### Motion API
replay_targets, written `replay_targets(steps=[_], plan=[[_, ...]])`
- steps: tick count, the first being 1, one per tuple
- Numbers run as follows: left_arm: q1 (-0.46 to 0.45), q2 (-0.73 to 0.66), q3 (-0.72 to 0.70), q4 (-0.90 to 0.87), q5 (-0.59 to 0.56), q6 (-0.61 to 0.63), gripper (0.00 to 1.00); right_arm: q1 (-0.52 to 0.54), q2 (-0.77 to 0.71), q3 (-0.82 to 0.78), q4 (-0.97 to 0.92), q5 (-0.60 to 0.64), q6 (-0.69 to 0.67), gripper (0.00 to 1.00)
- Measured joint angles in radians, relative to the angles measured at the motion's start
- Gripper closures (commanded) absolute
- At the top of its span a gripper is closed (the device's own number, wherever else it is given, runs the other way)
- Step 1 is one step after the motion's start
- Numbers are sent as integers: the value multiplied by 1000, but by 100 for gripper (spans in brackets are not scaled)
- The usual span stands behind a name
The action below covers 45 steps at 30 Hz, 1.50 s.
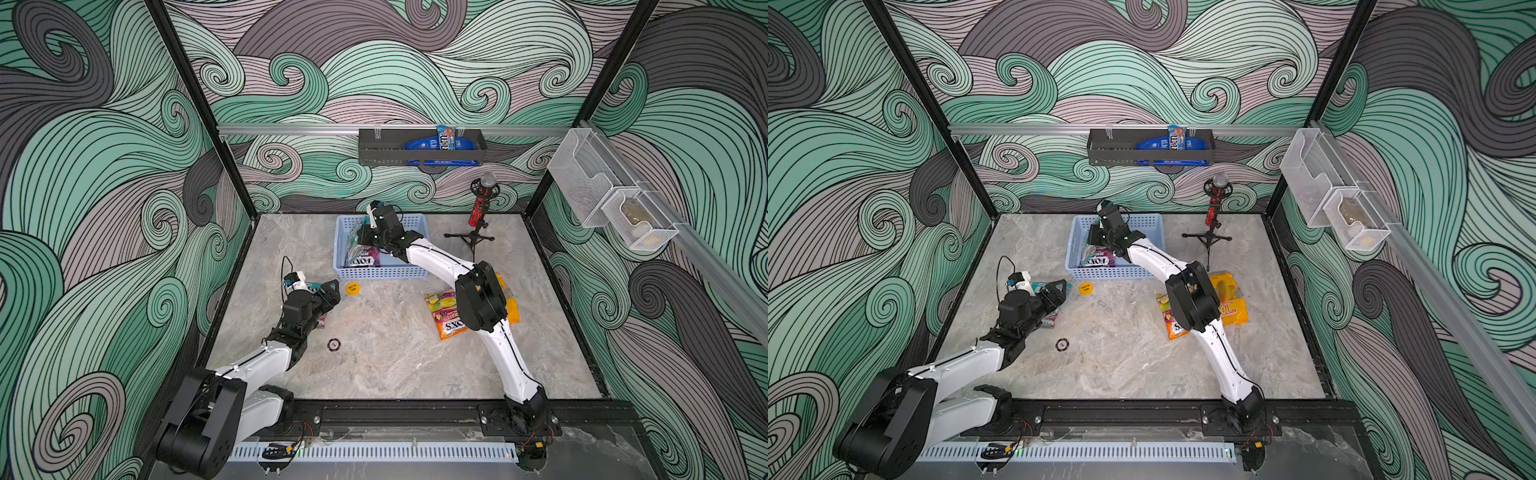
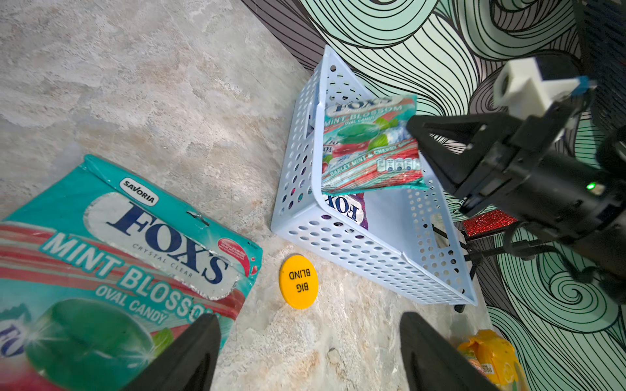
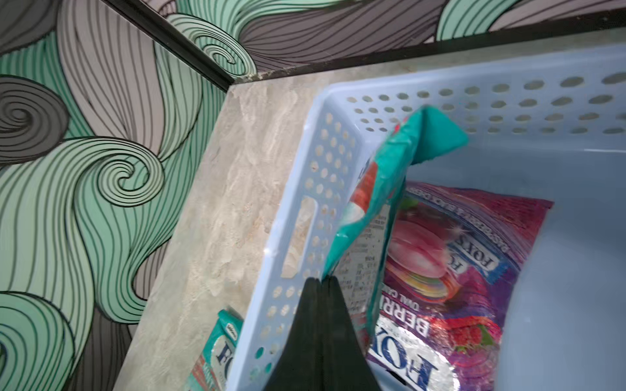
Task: Put the candies in the basket
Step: Place the candy in the basket, then move the basket to the center of the board.
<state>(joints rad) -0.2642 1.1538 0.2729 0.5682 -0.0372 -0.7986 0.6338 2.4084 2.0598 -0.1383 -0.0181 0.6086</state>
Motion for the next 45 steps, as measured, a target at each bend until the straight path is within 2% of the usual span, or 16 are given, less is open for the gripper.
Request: replay_targets(steps=[9, 10, 12, 15, 16, 17, 23, 30, 37, 45], plan=[[0, 0, 0, 0, 0, 2, 14, -23, -31, -167, 14, 102, -2, 100], [0, 0, 0, 0, 0, 2, 14, -24, -34, -177, 16, 108, 0, 96], [0, 0, 0, 0, 0, 2, 14, -27, -40, -190, 18, 117, 4, 61], [0, 0, 0, 0, 0, 3, 14, -32, -41, -194, 19, 119, 4, 24], [0, 0, 0, 0, 0, 2, 14, -35, -41, -194, 19, 113, 3, 8], [0, 0, 0, 0, 0, 3, 14, -39, -41, -193, 19, 104, 1, 0], [0, 2, 0, 0, 6, 3, 14, -69, -39, -170, 22, 48, -17, 0], [0, 19, 1, 1, 18, 3, 14, -74, 6, -110, 24, -13, -19, 6], [0, 30, 2, 1, 24, 3, 14, -65, 56, -95, 25, -35, -8, 0], [0, 30, 2, 1, 26, 3, 14, -60, 111, -42, 28, -69, 6, 0]])
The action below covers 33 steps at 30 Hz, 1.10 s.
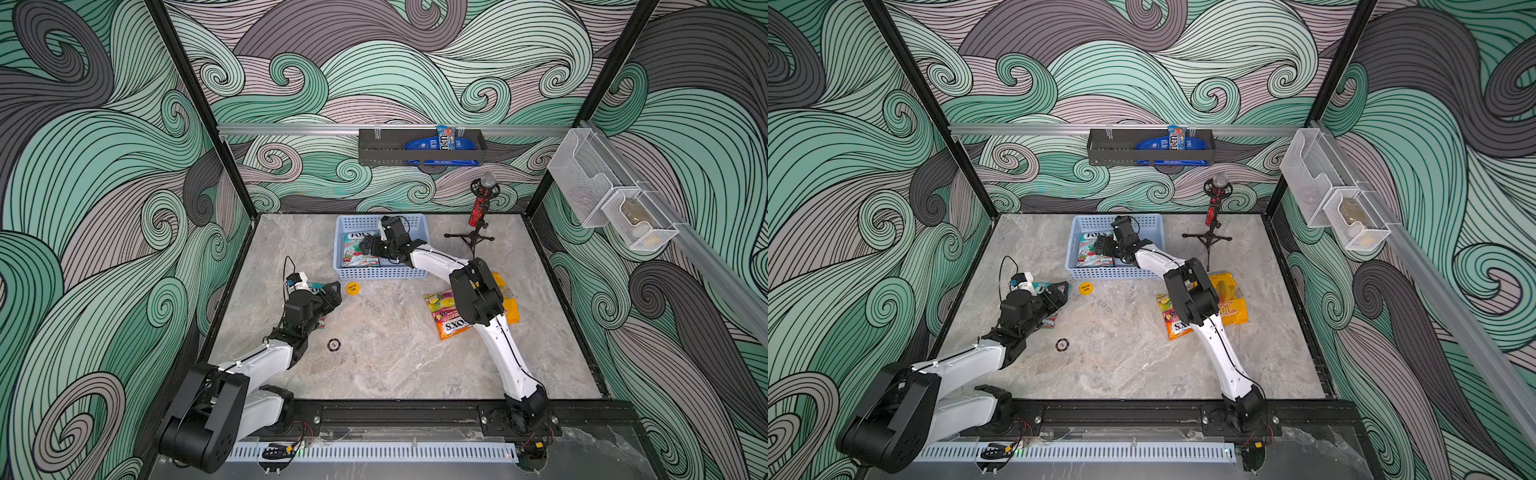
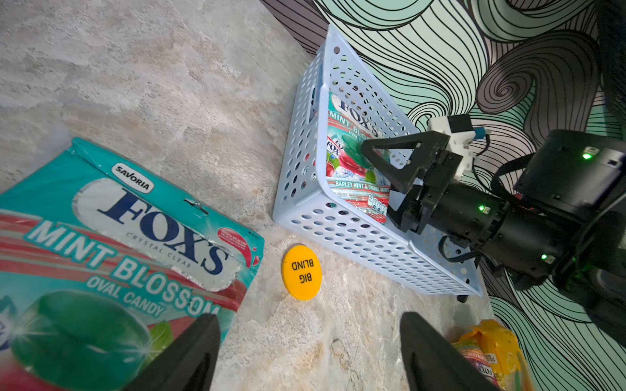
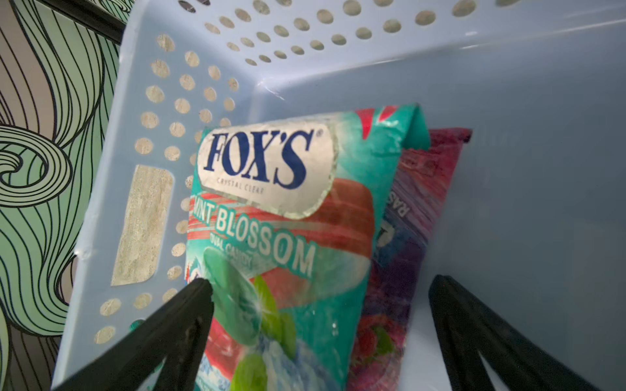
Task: Put the candies in the basket
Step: Move the basket to the center of the board, then pick up the candy at the center of the board.
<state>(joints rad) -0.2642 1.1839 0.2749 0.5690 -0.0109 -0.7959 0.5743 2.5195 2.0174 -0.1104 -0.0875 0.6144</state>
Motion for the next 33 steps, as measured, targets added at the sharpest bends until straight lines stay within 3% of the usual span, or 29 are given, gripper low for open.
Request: replay_targets(steps=[11, 19, 23, 28, 30, 33], plan=[[0, 6, 5, 0, 0, 0, 14, 37, 68, 130, -6, -61, -13, 0], [0, 6, 5, 0, 2, 4, 11, 26, 13, 46, -5, -44, -29, 0], [0, 3, 5, 0, 25, 26, 1, -7, -124, -80, -26, -29, -54, 0], [0, -43, 5, 6, 55, 43, 1, -44, -435, -266, -27, -16, -128, 0], [-14, -77, 0, 31, 77, 51, 7, -44, -612, -390, -13, -4, -173, 0], [-105, -117, -1, 52, 87, 64, 11, -35, -888, -636, 26, 45, -233, 0]])
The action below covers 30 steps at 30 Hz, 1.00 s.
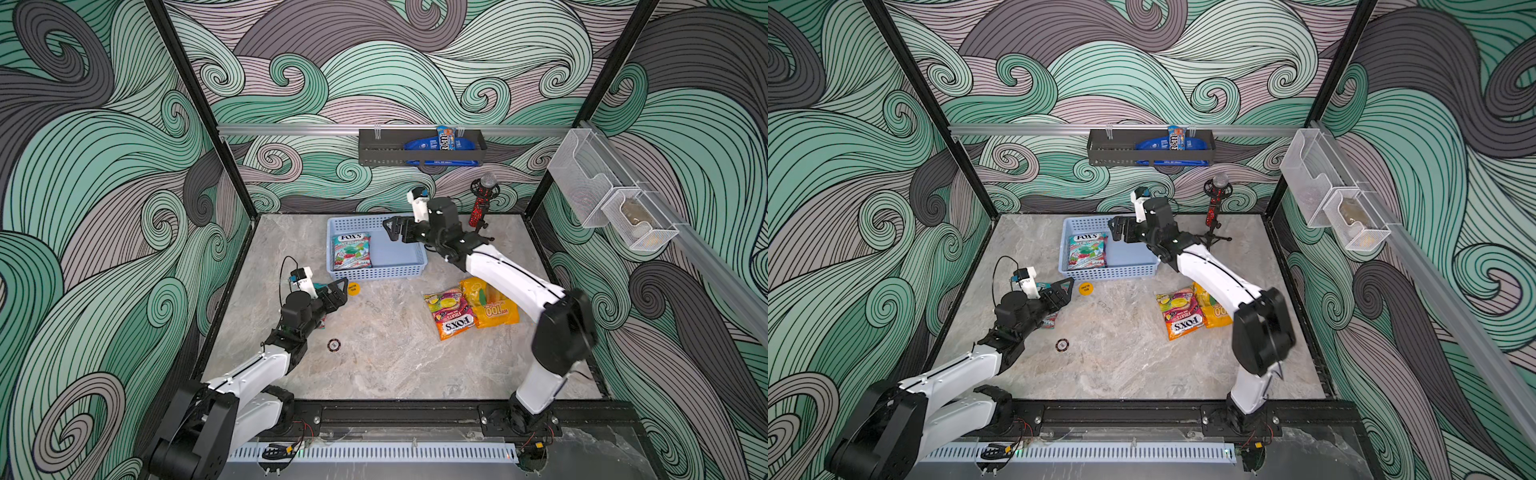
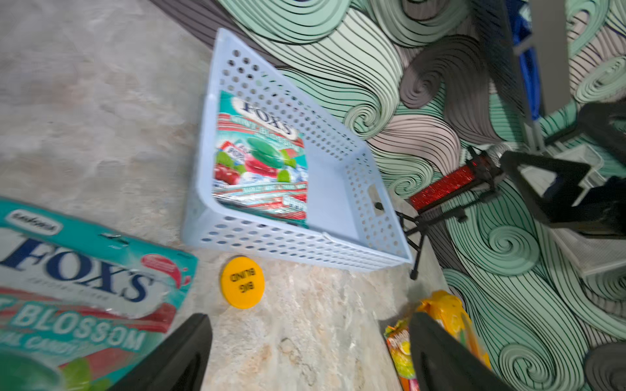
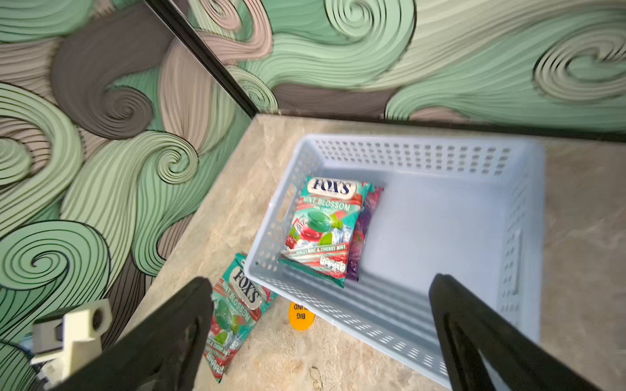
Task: Put the candies in the basket
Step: Pick up the candy at the center of the board.
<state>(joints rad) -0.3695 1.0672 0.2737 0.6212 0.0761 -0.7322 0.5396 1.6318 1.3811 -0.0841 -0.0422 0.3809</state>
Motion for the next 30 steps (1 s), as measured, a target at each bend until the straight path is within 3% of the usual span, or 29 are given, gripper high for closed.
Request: replay_targets(steps=[7, 11, 14, 19, 30], plan=[[-467, 48, 95, -37, -47, -42, 12, -16, -475, -580, -65, 220, -51, 0], [-635, 168, 126, 5, -89, -106, 13, -60, -658, -776, -142, 343, -14, 0], [-667, 266, 126, 24, -96, -150, 14, -92, -711, -841, -158, 376, 14, 0], [-668, 301, 140, -7, -124, -177, 13, -114, -592, -834, -158, 352, 40, 0], [-657, 84, 112, -122, -306, -252, 9, -106, -470, -861, -25, 219, 106, 0]])
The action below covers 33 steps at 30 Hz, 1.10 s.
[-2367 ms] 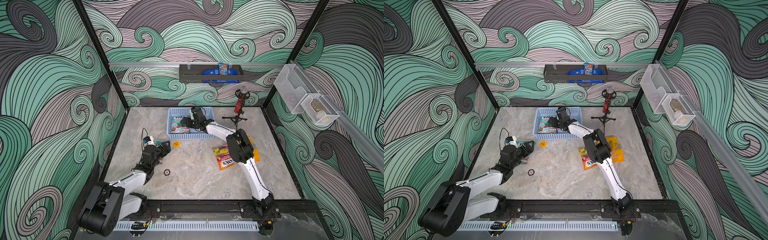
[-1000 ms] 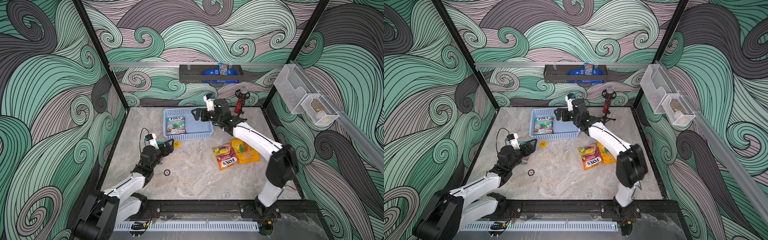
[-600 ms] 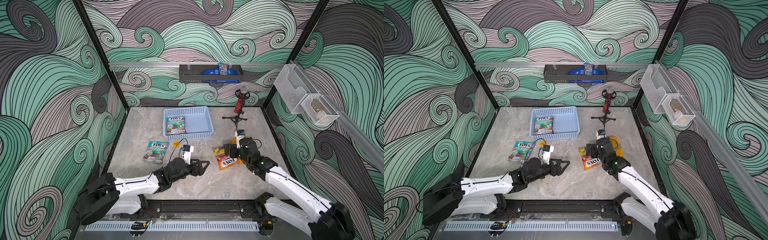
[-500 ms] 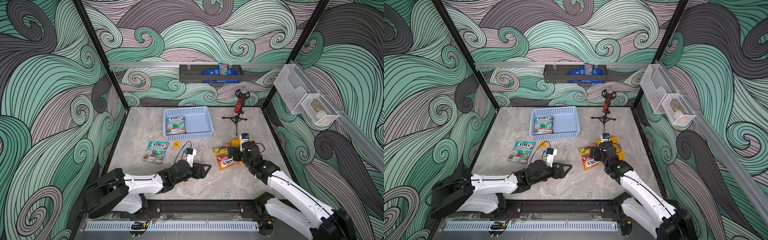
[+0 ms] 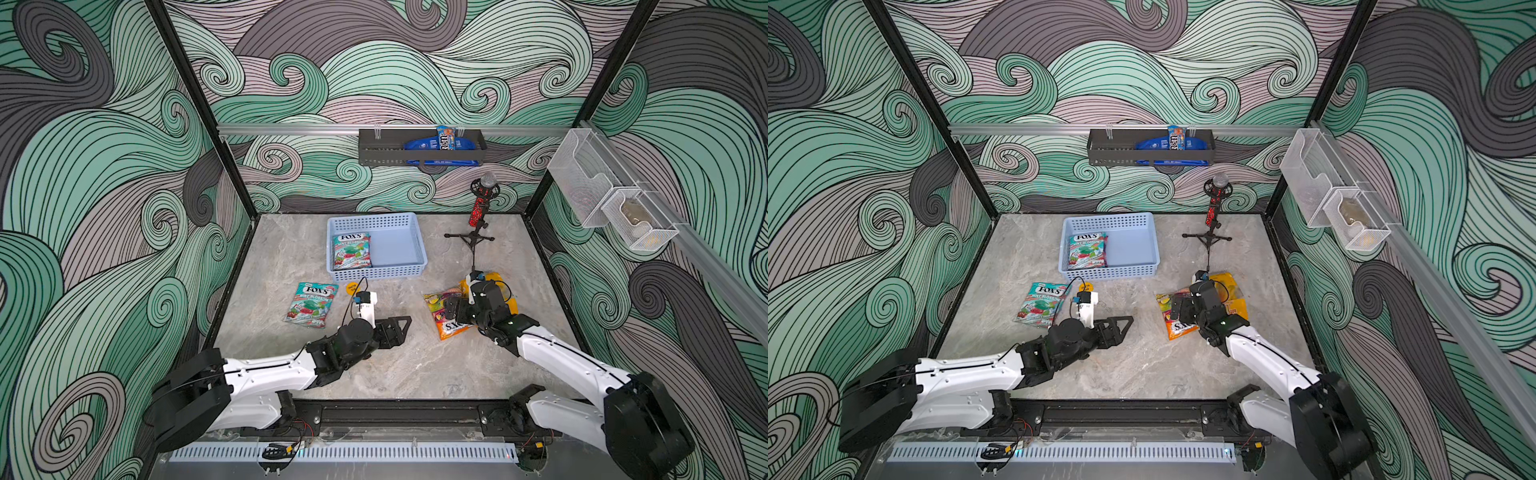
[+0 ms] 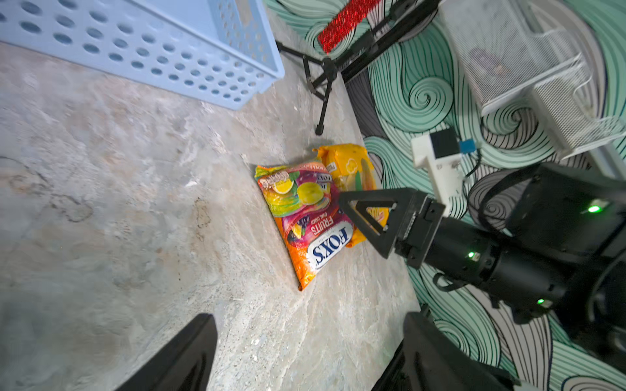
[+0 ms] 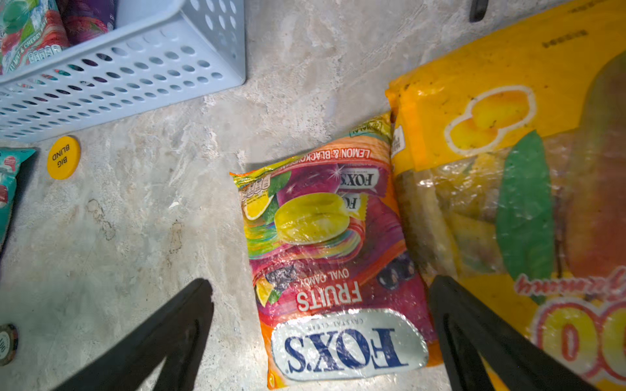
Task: Put the candies in the basket
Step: Pick up the candy at the center of the board.
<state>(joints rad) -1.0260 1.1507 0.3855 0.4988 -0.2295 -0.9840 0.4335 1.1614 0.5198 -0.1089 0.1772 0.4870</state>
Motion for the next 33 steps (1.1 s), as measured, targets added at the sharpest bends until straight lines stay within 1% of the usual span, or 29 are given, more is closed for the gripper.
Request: replay_targets(steps=[3, 6, 11, 13, 17, 22, 28, 31, 33], plan=[[35, -105, -50, -37, -32, -13, 7, 14, 70, -10, 40, -10, 5, 0], [118, -192, -89, -57, -19, -14, 7, 61, 142, -12, 80, -12, 22, 0], [371, -256, -137, -87, 109, -16, 7, 180, 253, 13, 123, -8, 69, 0], [426, -273, -148, -117, 134, -13, 7, 207, 264, 41, 124, -22, 95, 0], [454, -312, -159, -157, 168, -10, 7, 223, 236, 80, 120, -26, 129, 0], [454, -323, -162, -174, 190, -7, 7, 180, 179, 87, 121, -11, 143, 0], [455, -326, -160, -210, 206, 1, 7, 123, 225, 85, 118, -14, 147, 0], [460, -333, -155, -228, 211, 5, 7, 122, 266, 80, 115, -28, 154, 5], [467, -343, -154, -240, 210, 4, 7, 125, 287, 75, 116, -40, 161, 14]])
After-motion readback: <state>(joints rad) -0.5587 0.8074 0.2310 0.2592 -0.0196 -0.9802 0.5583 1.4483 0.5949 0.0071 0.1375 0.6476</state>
